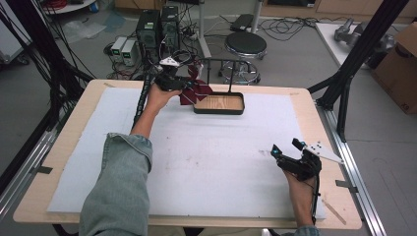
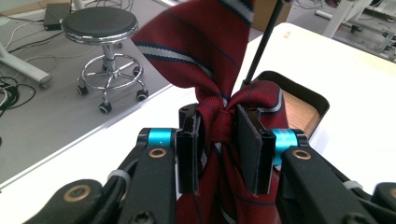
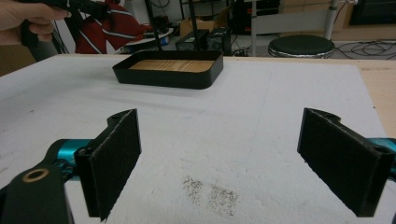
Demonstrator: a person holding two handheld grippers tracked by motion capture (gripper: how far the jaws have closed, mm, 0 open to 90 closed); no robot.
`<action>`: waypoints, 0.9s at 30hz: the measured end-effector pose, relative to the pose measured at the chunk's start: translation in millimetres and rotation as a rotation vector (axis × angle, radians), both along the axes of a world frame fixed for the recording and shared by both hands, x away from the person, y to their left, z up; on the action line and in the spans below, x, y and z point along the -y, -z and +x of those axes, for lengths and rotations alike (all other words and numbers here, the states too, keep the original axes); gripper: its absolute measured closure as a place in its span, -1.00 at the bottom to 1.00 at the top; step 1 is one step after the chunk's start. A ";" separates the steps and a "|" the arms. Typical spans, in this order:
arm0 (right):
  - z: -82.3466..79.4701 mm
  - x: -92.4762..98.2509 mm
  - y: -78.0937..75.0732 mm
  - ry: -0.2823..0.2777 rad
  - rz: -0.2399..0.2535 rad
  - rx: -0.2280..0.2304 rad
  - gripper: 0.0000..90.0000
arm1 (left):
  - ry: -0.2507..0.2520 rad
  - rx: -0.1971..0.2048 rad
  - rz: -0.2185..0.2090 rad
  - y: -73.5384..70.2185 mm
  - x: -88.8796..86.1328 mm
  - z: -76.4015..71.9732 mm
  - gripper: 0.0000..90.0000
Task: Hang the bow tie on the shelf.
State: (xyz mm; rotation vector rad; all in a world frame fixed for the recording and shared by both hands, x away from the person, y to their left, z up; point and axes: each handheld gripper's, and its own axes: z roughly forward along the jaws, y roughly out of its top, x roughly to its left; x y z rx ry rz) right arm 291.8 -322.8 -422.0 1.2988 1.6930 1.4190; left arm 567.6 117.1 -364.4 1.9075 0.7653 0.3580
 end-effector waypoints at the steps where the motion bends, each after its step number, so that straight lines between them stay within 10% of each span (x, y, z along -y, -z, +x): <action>1: 0.1 0.2 0.1 0.000 0.004 -0.001 -0.73 | 0.001 0.000 -0.004 1.2 1.6 0.1 0.54; 27: 2.8 -1.7 -3.3 -0.002 0.010 0.018 -0.72 | -0.041 0.035 -0.097 -17.8 -35.0 -26.0 -0.21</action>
